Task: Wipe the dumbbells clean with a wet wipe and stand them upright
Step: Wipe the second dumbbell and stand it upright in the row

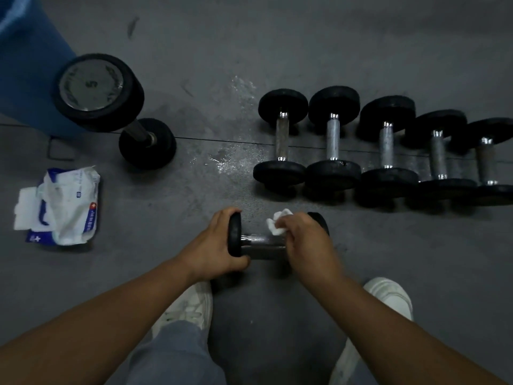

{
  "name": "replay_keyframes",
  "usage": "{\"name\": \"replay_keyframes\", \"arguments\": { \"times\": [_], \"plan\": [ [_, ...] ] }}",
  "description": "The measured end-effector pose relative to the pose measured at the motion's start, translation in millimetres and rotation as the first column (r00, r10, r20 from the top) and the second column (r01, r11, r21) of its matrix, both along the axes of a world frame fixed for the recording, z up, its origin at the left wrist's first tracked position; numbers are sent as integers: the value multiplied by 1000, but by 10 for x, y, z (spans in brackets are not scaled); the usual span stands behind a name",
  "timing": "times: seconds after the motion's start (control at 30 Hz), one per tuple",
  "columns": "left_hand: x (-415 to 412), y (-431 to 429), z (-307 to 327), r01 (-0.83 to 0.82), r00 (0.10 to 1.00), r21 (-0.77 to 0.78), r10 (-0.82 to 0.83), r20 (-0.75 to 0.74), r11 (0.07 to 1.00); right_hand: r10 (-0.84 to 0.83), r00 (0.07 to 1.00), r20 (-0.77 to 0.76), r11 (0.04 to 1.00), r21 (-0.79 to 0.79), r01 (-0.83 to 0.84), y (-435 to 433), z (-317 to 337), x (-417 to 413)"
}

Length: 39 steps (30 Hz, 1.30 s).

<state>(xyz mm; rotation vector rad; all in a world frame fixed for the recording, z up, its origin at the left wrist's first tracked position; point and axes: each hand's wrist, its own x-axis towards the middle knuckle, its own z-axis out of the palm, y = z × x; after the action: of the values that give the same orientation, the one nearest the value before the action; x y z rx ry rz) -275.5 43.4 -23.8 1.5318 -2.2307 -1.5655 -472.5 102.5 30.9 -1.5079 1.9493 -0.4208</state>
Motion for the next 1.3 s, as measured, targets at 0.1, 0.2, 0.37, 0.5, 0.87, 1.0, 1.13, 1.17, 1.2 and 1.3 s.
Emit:
{"name": "replay_keyframes", "arguments": {
  "times": [0.1,0.2,0.37,0.5,0.87,1.0,1.13,1.17,1.2,1.3],
  "plan": [
    [-45,-34,196,31,999,-75,-33,-22,997,-7,989,-149,999,-41,1,37,-7,-134],
    [-10,-110,554,69,997,-181,-75,-27,981,-22,987,-160,998,-61,12,41,44,-168],
    [99,-105,1053,261,944,-446,-130,303,856,4,970,-241,987,-157,-43,50,177,-97],
    [139,-77,1117,406,846,-459,-135,516,790,22,956,-292,974,-208,-86,119,256,-12],
    [-241,183,1020,534,765,-355,-259,590,767,49,921,-387,989,-110,-99,359,159,-87],
    [-182,81,1102,539,770,-350,-280,573,766,92,920,-380,984,-107,-143,393,252,-146],
    [-69,-234,1269,453,808,-389,-185,559,802,125,918,-377,962,-181,-206,108,377,-127],
    [-44,-375,1315,433,815,-421,-146,561,797,130,915,-383,952,-209,-222,-35,390,-122],
    [-28,-524,1358,419,818,-454,-109,565,786,129,911,-393,943,-236,-235,-199,394,-117],
    [-39,-1010,1411,375,822,-520,-16,569,768,117,903,-413,933,-266,-242,-725,427,-128]
  ]
}}
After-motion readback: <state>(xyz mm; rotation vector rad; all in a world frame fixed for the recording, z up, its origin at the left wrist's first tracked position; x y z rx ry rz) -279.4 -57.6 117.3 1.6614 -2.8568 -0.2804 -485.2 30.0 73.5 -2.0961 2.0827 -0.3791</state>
